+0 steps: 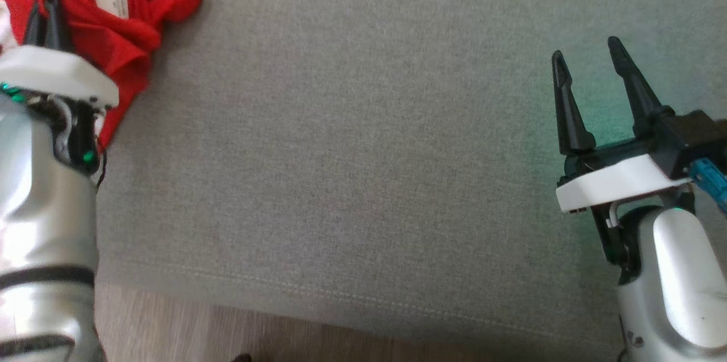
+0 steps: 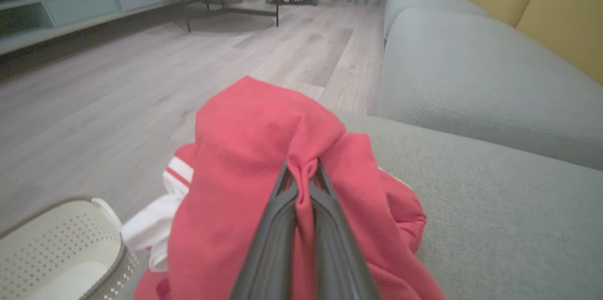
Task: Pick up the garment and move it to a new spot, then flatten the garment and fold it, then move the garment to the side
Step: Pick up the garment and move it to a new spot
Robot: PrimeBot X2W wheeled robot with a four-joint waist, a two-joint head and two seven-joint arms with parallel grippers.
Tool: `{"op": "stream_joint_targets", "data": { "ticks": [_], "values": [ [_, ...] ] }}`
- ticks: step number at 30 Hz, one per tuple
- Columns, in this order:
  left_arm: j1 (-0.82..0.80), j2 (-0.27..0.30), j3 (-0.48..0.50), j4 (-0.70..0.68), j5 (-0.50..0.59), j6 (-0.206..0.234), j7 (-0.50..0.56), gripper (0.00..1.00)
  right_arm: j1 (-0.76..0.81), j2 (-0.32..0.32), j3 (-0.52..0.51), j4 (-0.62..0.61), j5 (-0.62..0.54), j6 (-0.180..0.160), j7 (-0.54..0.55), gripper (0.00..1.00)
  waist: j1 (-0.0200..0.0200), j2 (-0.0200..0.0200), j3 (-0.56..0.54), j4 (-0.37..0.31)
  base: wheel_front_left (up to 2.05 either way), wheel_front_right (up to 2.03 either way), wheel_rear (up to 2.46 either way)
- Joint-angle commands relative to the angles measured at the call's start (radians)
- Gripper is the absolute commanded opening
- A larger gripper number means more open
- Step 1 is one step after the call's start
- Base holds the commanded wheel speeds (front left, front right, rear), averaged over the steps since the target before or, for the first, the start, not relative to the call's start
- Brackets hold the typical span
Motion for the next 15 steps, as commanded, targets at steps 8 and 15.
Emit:
{"op": "stream_joint_targets", "data": {
  "ticks": [8,15],
  "values": [
    [0.248,0.045,0.060,-0.331,0.062,0.000,-0.012,0.00,0.057,0.027,-0.004,-0.001,0.014,-0.001,-0.034,1.00,0.0000,0.0000,-0.168,-0.007,0.00,0.00,0.00],
    [0.505,0.026,0.060,-0.582,0.090,0.042,0.025,0.00,0.137,0.038,-0.026,0.012,0.035,-0.001,-0.044,1.00,0.0000,0.0000,-0.300,-0.038,0.00,0.00,0.00]
  ]
}}
